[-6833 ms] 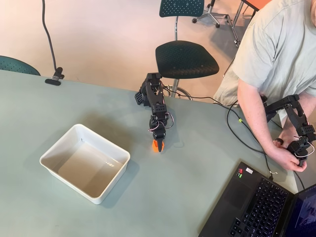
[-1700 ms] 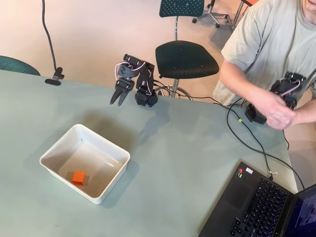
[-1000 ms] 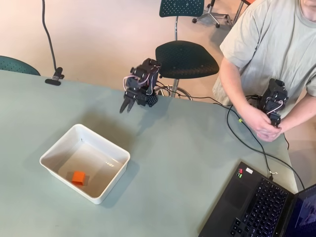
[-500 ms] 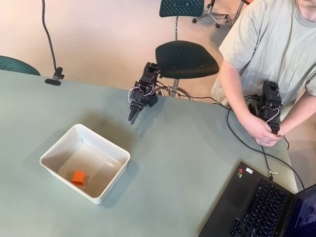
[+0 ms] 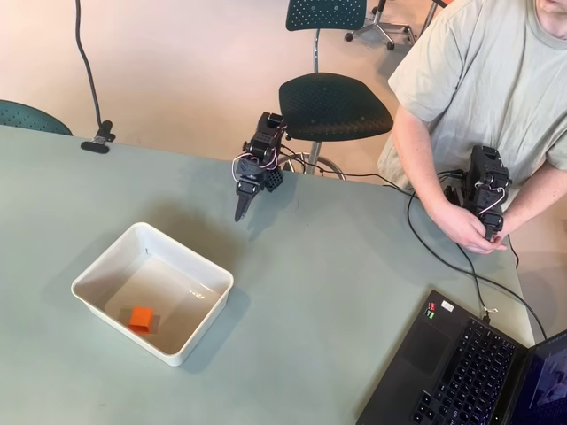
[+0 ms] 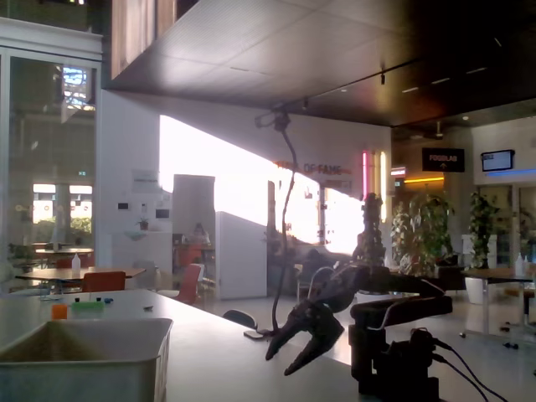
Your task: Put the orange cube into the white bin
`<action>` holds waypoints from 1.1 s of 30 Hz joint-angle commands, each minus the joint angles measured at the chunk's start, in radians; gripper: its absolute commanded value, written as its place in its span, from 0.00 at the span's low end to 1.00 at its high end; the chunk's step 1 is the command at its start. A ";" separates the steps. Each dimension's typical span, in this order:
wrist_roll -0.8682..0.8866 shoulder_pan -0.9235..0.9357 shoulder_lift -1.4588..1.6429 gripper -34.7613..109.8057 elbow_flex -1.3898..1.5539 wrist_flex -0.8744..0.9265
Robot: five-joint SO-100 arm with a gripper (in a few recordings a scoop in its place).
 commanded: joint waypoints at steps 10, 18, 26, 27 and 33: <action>0.003 0.002 -0.006 0.33 -0.025 0.091; 0.003 0.002 0.006 0.33 0.054 0.081; 0.003 0.002 0.006 0.33 0.066 0.081; 0.003 0.002 0.006 0.33 0.067 0.081; 0.003 0.002 0.006 0.33 0.067 0.087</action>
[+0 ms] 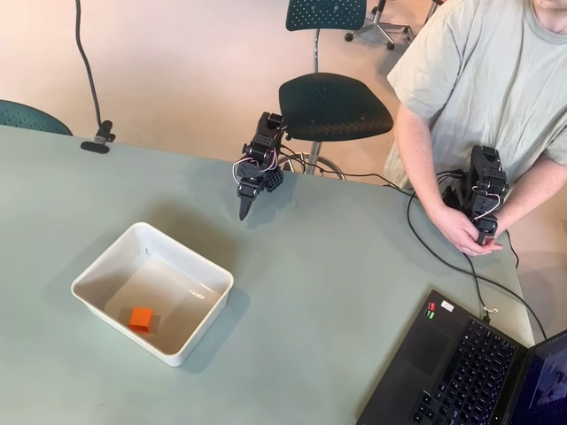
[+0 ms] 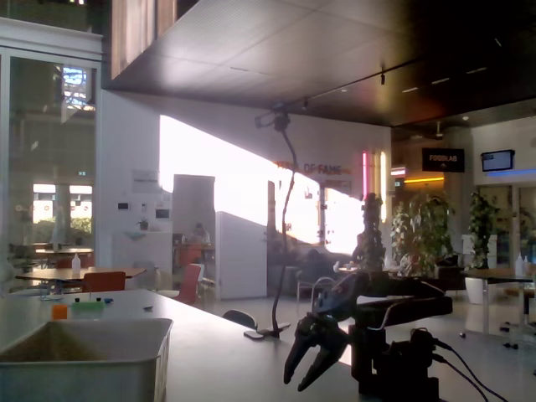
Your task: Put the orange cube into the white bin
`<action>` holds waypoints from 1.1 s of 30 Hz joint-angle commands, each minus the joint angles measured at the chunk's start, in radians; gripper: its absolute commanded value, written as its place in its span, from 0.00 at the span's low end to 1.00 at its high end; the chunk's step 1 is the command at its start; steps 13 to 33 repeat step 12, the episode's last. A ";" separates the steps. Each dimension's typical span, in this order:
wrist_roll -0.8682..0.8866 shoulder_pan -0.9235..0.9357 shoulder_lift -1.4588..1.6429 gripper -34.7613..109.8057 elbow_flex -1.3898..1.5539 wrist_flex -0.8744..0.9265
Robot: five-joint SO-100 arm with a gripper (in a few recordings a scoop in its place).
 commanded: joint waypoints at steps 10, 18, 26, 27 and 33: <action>0.003 0.003 0.002 0.26 -0.003 -0.003; 0.003 0.003 0.002 0.26 -0.003 0.005; 0.003 0.003 0.002 0.26 -0.003 0.005; 0.003 0.003 0.002 0.26 -0.003 0.005; 0.003 0.003 0.002 0.26 -0.003 0.005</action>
